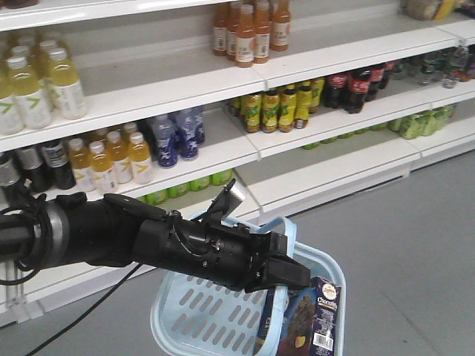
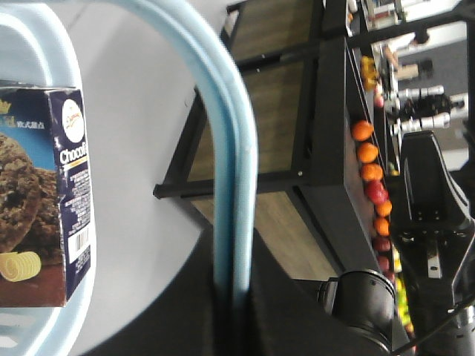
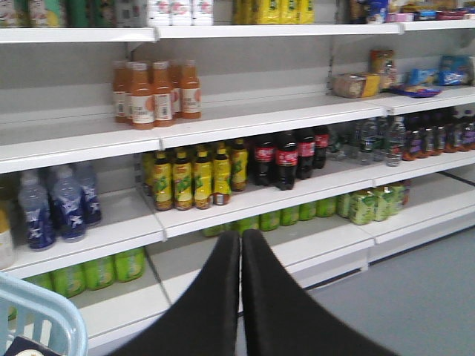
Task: Left arm holds basket, right arm returns cookies
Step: 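Hold the basket with the left gripper while turning along the shelves, then hold the basket with the left gripper while driving toward the snack shelf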
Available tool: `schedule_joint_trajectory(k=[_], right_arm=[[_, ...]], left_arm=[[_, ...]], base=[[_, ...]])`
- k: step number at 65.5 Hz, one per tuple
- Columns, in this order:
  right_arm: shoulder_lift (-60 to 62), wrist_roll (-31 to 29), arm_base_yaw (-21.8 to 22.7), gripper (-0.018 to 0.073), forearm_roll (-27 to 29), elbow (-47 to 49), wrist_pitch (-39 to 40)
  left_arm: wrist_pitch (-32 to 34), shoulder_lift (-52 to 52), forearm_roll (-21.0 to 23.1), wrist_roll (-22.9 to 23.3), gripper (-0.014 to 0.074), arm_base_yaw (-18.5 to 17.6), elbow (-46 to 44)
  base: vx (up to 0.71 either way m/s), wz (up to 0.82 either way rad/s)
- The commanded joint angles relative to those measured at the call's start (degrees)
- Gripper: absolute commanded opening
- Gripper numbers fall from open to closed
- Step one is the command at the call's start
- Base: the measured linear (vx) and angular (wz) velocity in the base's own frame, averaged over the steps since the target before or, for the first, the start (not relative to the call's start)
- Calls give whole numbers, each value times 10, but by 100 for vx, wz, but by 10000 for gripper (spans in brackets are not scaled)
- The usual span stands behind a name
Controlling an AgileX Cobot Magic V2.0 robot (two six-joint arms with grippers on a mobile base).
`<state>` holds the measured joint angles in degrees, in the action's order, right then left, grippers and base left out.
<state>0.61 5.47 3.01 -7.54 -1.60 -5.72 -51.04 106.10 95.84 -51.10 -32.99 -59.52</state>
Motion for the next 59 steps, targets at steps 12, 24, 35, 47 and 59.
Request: schedule_joint_trajectory(k=[12,24,35,47,59], right_arm=[[7,-5,4,-8,-2,-1,45],[7,-5,4,-8,-2,-1,45],[7,-5,4,-8,-2,-1,45],[7,-5,4,-8,-2,-1,45],[7,-5,4,-8,-2,-1,45]], left_arm=[[-40,-30,59,-5,-8,0,-13],[-40,-30,59,-5,-8,0,-13],[-40,-30,59,-5,-8,0,-13],[-40,-30,59,-5,-8,0,-13],[-40,-30,59,-5,-8,0,-13]], base=[[23,-62],[22,-61],[20,-67],[18,-69],[16,-62]])
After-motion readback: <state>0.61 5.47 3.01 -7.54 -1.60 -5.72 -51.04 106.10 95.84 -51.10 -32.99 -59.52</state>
